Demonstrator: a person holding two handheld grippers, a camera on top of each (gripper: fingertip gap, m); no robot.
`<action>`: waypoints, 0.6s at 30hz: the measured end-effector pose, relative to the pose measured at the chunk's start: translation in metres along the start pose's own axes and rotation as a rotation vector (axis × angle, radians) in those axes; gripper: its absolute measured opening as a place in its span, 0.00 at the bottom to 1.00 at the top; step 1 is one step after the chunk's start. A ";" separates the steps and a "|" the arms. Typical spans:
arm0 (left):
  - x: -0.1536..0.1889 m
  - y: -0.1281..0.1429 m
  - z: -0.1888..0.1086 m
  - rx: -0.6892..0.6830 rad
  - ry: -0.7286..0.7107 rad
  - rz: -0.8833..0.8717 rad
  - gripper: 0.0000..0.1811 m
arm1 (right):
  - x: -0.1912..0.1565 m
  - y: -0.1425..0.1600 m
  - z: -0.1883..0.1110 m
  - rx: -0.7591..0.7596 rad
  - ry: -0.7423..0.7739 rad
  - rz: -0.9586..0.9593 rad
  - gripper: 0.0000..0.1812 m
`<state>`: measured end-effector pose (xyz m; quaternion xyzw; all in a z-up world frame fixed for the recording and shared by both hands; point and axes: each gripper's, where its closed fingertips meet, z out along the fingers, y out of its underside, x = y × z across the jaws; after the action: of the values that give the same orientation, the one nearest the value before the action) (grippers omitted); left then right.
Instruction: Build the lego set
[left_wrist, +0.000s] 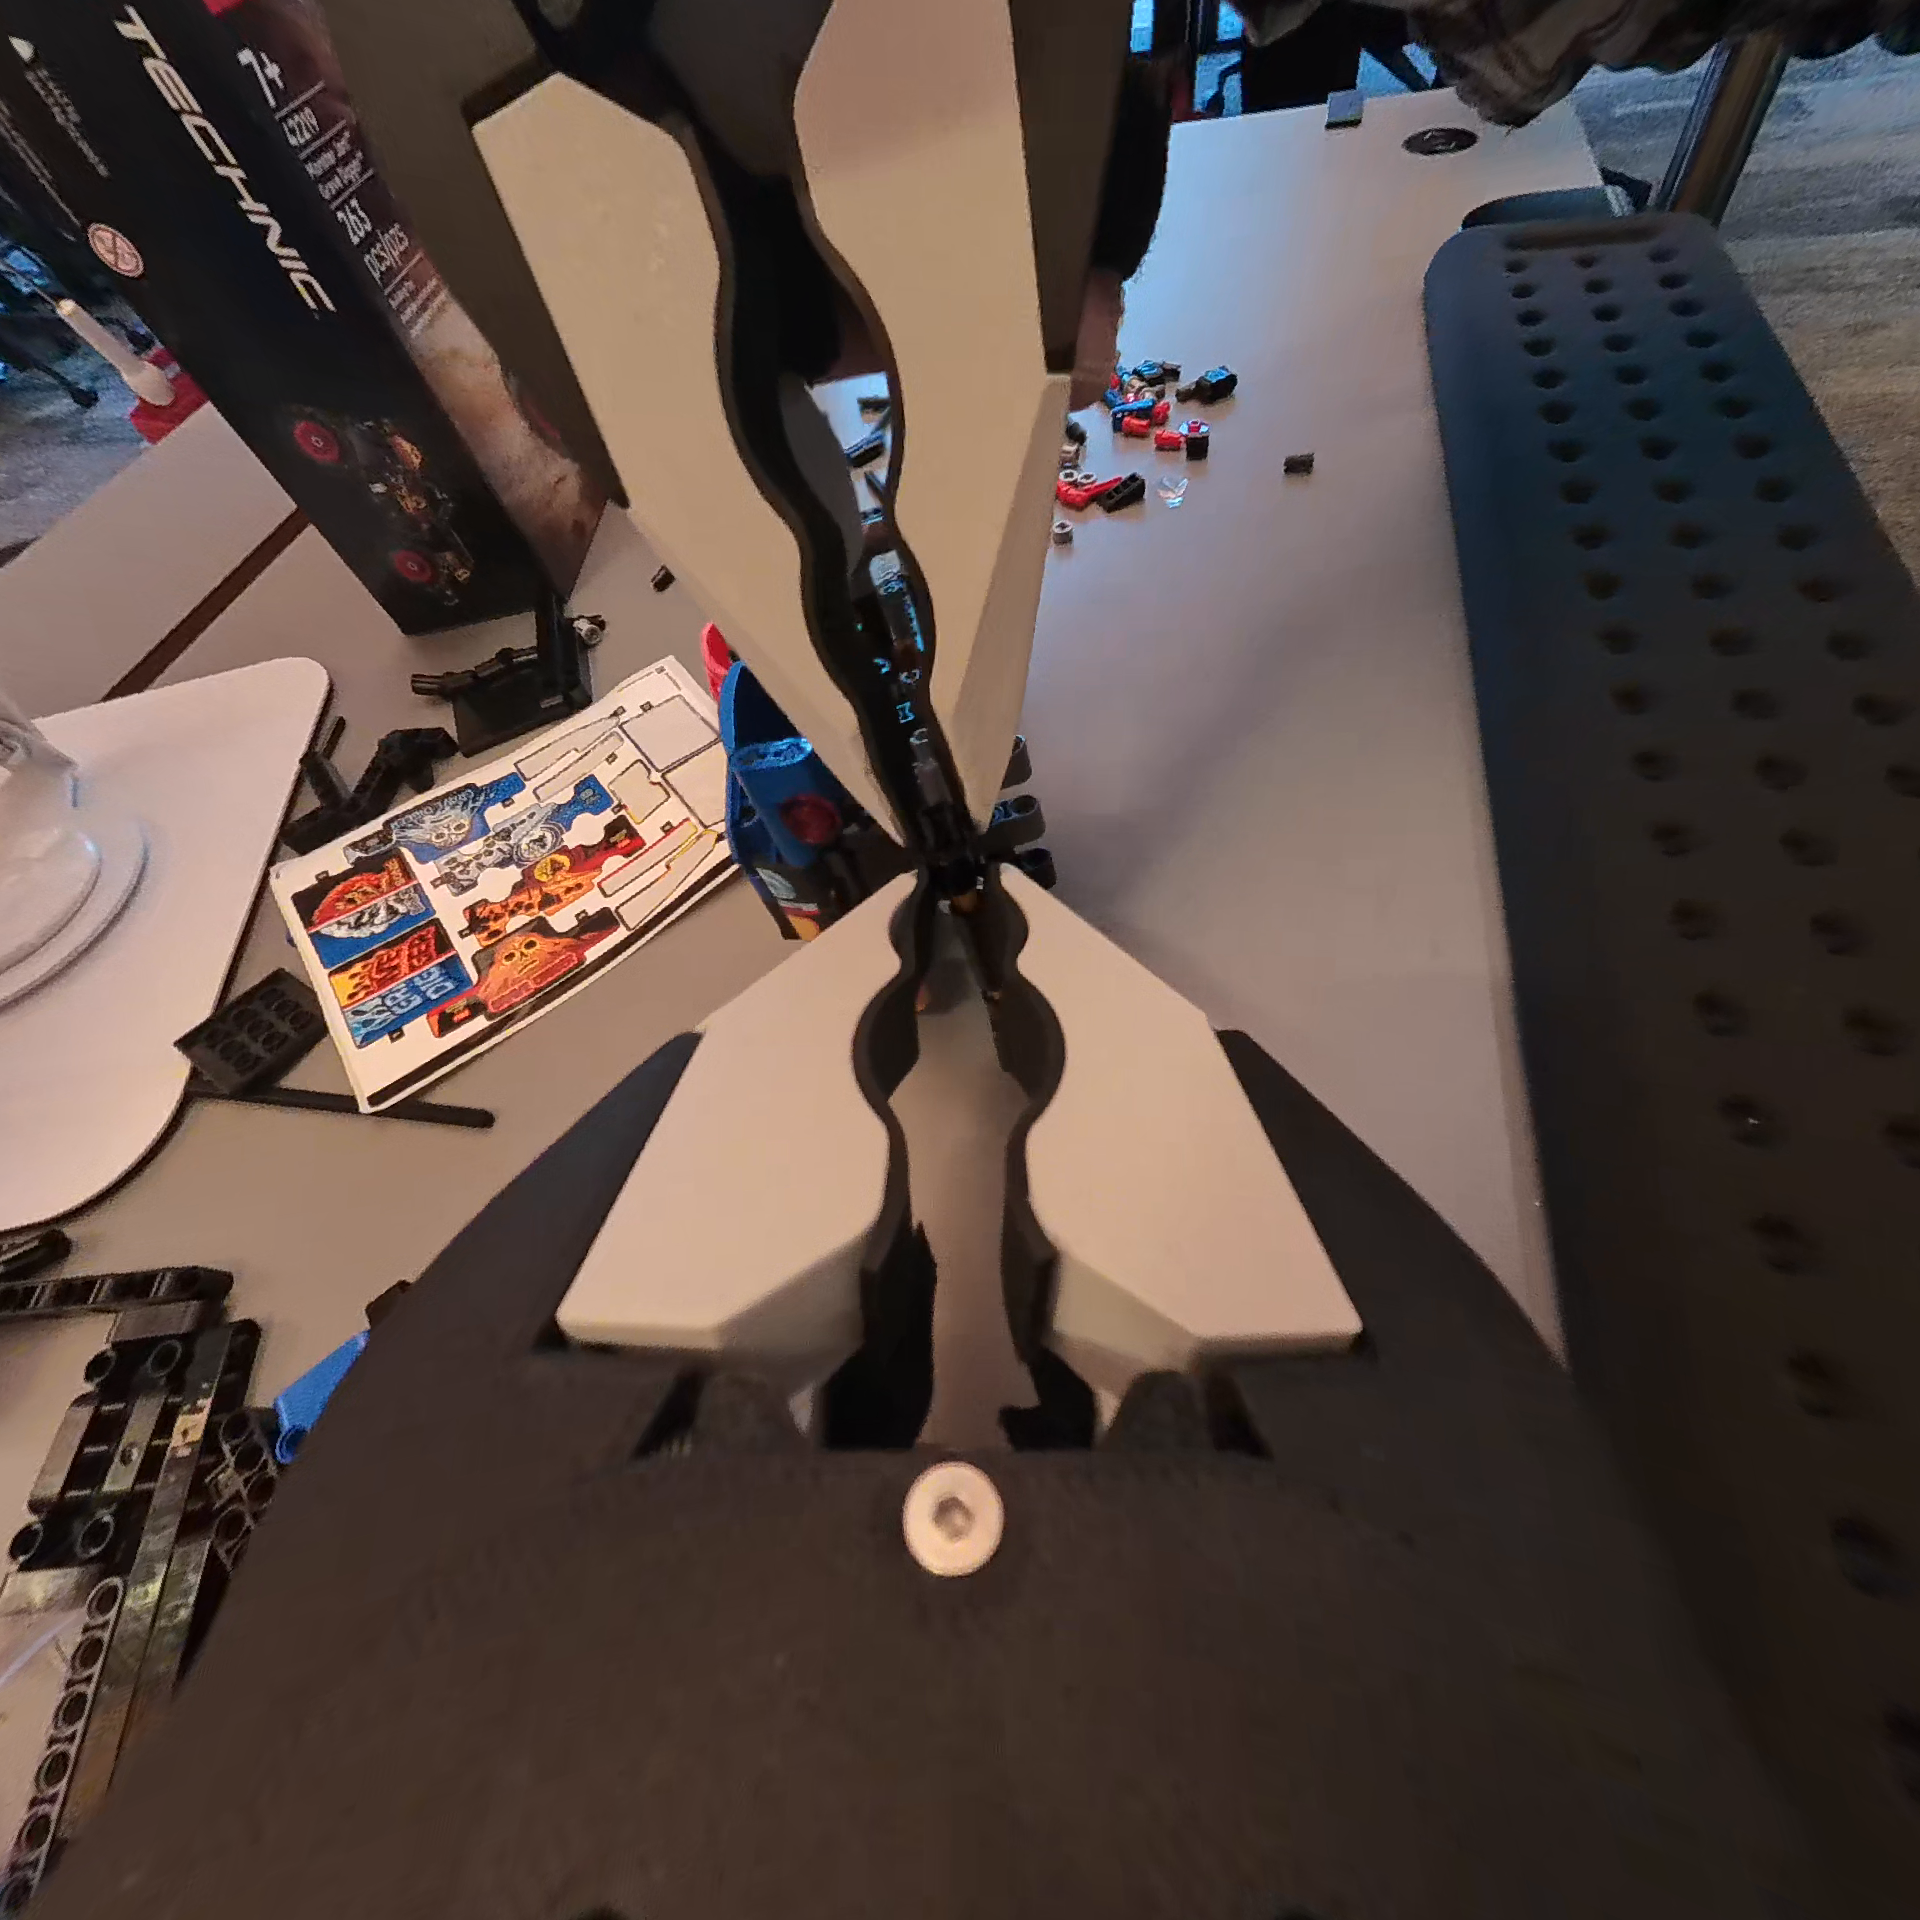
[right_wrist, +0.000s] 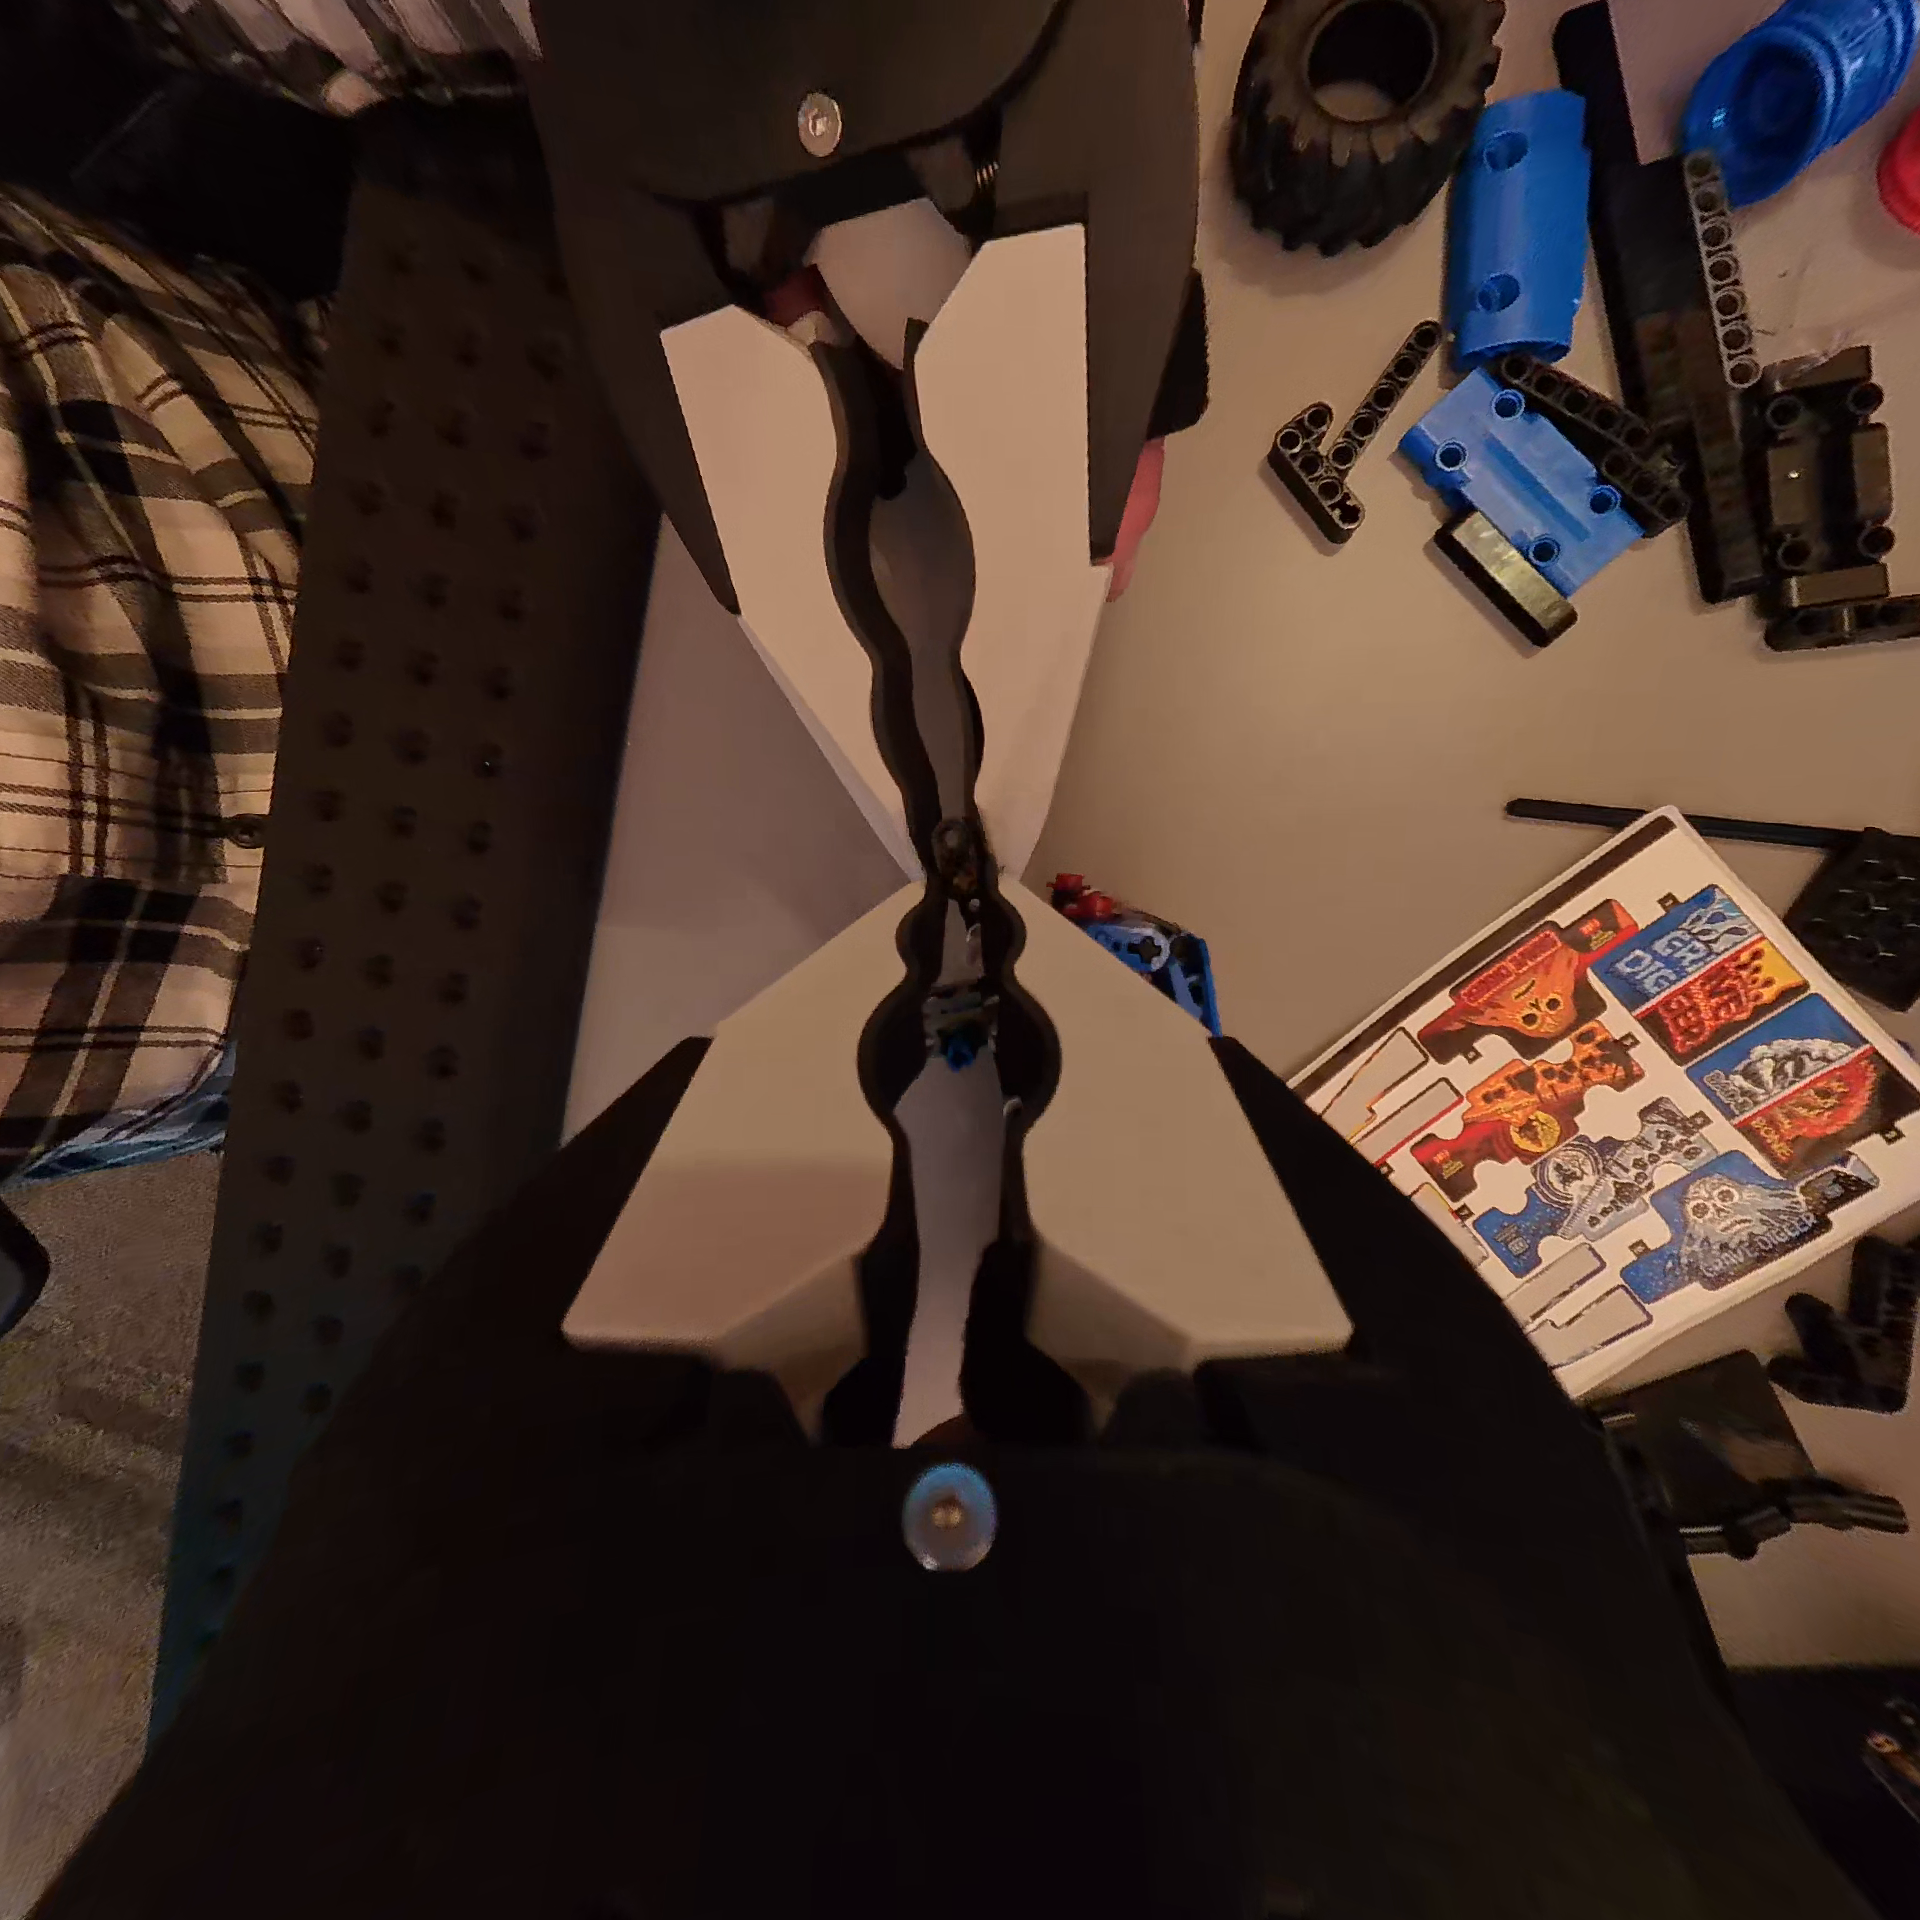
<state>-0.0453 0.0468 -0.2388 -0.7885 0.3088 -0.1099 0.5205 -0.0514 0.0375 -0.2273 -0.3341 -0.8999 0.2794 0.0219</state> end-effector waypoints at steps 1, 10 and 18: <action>0.000 0.000 0.000 -0.004 -0.002 -0.004 0.04 | 0.000 0.000 0.000 -0.009 -0.001 -0.001 0.02; 0.006 0.022 0.010 -0.128 0.031 -0.042 0.04 | 0.000 0.001 0.000 -0.011 0.004 -0.003 0.02; 0.006 0.021 0.010 -0.126 0.034 -0.032 0.03 | 0.000 0.005 0.000 -0.064 0.046 -0.042 0.02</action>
<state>-0.0432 0.0452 -0.2629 -0.8226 0.3113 -0.1117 0.4626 -0.0482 0.0402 -0.2296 -0.3222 -0.9144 0.2423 0.0379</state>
